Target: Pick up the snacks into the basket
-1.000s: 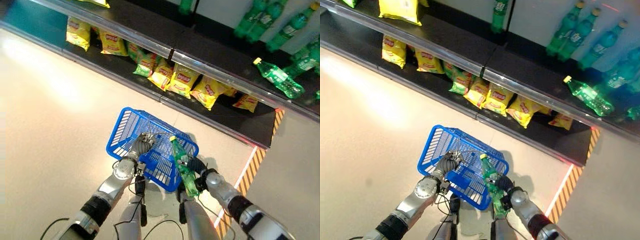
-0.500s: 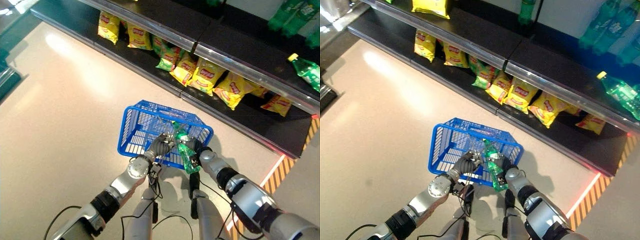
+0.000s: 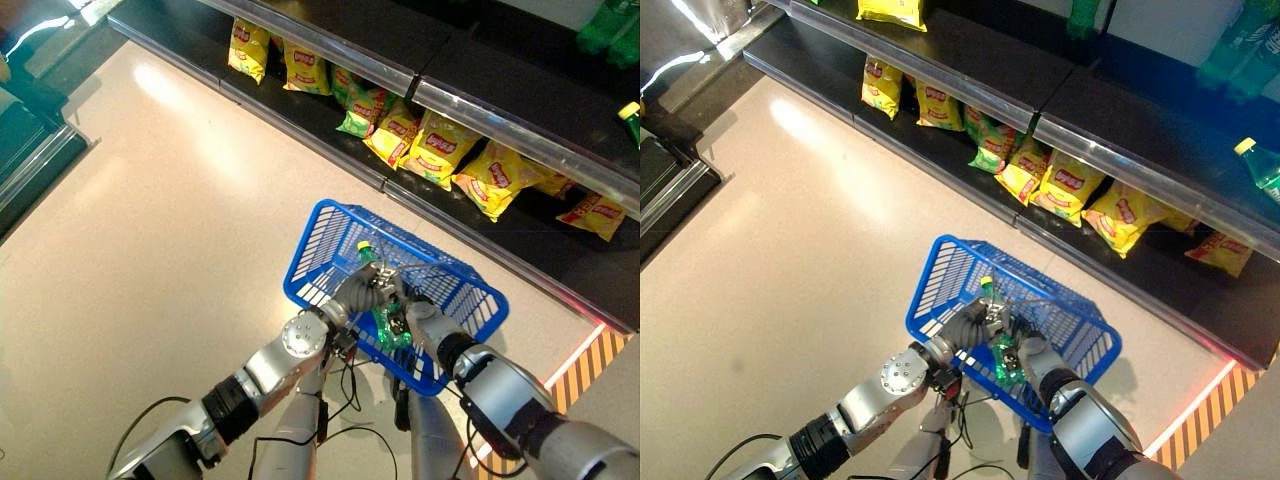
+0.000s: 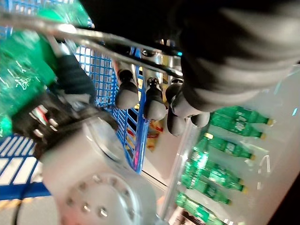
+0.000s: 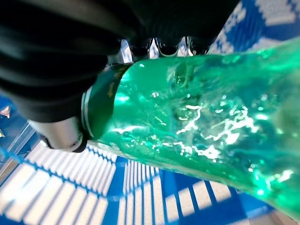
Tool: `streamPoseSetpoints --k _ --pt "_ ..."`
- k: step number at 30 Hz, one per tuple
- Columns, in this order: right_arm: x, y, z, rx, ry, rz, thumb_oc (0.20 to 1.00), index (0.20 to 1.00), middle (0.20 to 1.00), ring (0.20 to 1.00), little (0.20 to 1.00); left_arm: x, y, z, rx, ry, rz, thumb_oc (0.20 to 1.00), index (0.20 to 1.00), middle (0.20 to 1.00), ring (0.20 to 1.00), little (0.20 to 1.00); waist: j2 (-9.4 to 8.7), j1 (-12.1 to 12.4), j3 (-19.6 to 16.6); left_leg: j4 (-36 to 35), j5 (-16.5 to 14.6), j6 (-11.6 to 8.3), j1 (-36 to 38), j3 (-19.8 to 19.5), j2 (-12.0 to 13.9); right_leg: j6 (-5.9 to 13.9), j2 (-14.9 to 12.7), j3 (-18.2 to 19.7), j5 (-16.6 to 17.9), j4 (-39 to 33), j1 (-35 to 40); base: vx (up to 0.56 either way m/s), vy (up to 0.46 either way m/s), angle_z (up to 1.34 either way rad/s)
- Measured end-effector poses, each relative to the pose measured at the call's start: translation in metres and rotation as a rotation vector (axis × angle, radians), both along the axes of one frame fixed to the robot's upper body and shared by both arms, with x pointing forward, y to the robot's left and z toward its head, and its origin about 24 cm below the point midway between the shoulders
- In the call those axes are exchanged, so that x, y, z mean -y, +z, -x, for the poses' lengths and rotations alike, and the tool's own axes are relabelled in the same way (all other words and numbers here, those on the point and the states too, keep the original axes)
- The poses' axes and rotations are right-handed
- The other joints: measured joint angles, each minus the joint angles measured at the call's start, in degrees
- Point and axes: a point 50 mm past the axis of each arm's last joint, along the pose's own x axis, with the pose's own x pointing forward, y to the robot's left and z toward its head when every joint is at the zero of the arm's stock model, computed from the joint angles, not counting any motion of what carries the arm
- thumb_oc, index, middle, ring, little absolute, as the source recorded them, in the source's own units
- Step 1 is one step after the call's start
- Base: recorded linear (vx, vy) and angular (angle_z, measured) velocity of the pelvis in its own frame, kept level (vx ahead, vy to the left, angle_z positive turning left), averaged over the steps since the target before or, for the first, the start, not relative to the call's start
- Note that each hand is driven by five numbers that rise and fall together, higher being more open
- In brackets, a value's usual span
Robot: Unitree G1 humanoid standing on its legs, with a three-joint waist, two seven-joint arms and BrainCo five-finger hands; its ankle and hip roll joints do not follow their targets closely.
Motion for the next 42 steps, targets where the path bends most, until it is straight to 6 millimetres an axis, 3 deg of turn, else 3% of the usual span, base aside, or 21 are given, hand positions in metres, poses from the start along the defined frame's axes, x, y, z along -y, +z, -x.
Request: streamPoseSetpoints --k 1,2,5,11,20,26,30,32,35,37,42 --pt "0.000 0.003 -0.002 0.006 -0.002 0.003 0.555 0.555 0.555 0.555 0.555 0.001 -0.001 0.001 -0.015 -0.007 0.006 0.200 0.200 0.200 0.200 0.200 0.11 0.1 0.0 0.0 0.1 -0.15 -0.2 0.0 0.0 -0.15 0.0 0.0 -0.1 0.5 -0.4 0.02 -0.005 0.07" --pt "0.000 0.005 -0.003 0.010 -0.004 0.004 1.000 1.000 1.000 1.000 1.000 0.001 -0.002 0.002 -0.023 -0.012 0.006 0.200 0.200 0.200 0.200 0.200 0.26 0.2 0.1 0.0 0.1 -0.20 -0.2 0.0 0.0 -0.17 0.0 -0.1 -0.2 0.7 -0.5 0.01 -0.005 0.04" --pt "0.001 0.014 -0.008 0.037 -0.022 -0.011 1.000 1.000 1.000 1.000 1.000 0.003 -0.005 0.003 -0.037 -0.024 0.003 0.200 0.200 0.200 0.200 0.200 1.15 0.6 0.0 0.0 0.2 -0.34 -0.2 -0.2 0.1 -0.31 0.0 -0.2 -0.4 1.1 -0.6 0.00 -0.001 0.01" --pt "-0.004 0.038 -0.019 0.132 -0.005 0.031 1.000 1.000 1.000 1.000 1.000 -0.003 -0.013 0.001 -0.067 -0.002 -0.048 0.200 0.200 0.200 0.200 0.200 1.22 0.6 0.0 0.1 0.4 -0.44 -0.5 -0.4 -0.1 -0.58 -0.5 -0.5 -1.2 2.6 -1.4 0.00 0.006 0.04" --pt "0.000 0.036 -0.015 0.199 0.039 0.161 1.000 1.000 1.000 1.000 1.000 -0.016 -0.019 -0.005 -0.079 0.043 -0.098 0.200 0.200 0.200 0.200 0.200 1.22 0.7 0.0 0.9 0.6 -0.28 -0.4 -0.6 -0.5 -0.51 -0.9 -1.1 -1.8 3.4 -0.9 0.00 0.009 0.05" --pt "-0.001 0.030 -0.006 0.263 0.067 0.155 1.000 1.000 1.000 1.000 1.000 -0.033 -0.018 -0.011 -0.054 0.102 -0.119 0.200 0.200 0.200 0.200 0.200 1.13 -0.7 -0.1 1.7 0.3 -0.55 0.5 -0.3 -0.3 -0.49 -0.5 -0.7 -1.8 3.3 0.1 0.00 -0.011 -0.03" --pt "0.003 0.018 0.009 0.282 0.086 0.130 1.000 1.000 1.000 1.000 1.000 -0.053 -0.023 -0.015 -0.052 0.188 -0.128 0.200 0.200 0.200 0.200 0.200 0.97 -1.0 -0.1 1.7 -0.3 -0.70 2.0 -0.4 0.3 -0.40 0.0 -0.5 -1.9 3.3 1.5 0.03 -0.047 -0.03" --pt "0.011 0.006 0.025 0.293 0.089 0.088 1.000 1.000 1.000 1.000 1.000 -0.064 -0.030 -0.013 -0.068 0.244 -0.107 0.200 0.200 0.200 0.200 0.200 0.76 -1.0 -0.2 1.6 -0.5 -0.86 3.3 -0.9 0.5 -0.64 0.1 -0.9 -2.3 3.4 3.1 0.05 -0.068 0.12" --pt "0.033 -0.023 0.060 0.249 0.064 0.015 1.000 1.000 1.000 1.000 1.000 -0.093 -0.054 -0.008 -0.120 0.370 -0.119 0.200 0.200 0.200 0.200 0.200 0.00 -2.4 -0.7 1.1 -0.9 -1.27 6.1 -3.5 0.5 -1.13 0.0 -2.6 -4.1 3.5 6.9 0.09 -0.094 0.35" --pt "0.034 -0.034 0.076 0.232 0.075 -0.044 1.000 1.000 1.000 1.000 1.000 -0.105 -0.070 0.000 -0.157 0.393 -0.147 0.200 0.200 0.200 0.200 0.200 -0.90 -2.3 -1.5 0.5 -1.2 -1.44 6.8 -4.2 0.6 -1.42 0.4 -3.3 -4.9 4.4 7.8 0.10 -0.119 0.37" --pt "0.034 -0.059 0.116 0.184 0.043 -0.193 1.000 1.000 1.000 1.000 1.000 -0.113 -0.117 0.017 -0.313 0.512 -0.118 0.200 0.200 0.200 0.200 0.200 -1.23 -2.5 -5.6 -0.2 -1.5 -1.48 8.6 -7.8 0.6 -2.57 -0.9 -7.9 -8.3 5.4 11.8 0.05 -0.072 0.64"
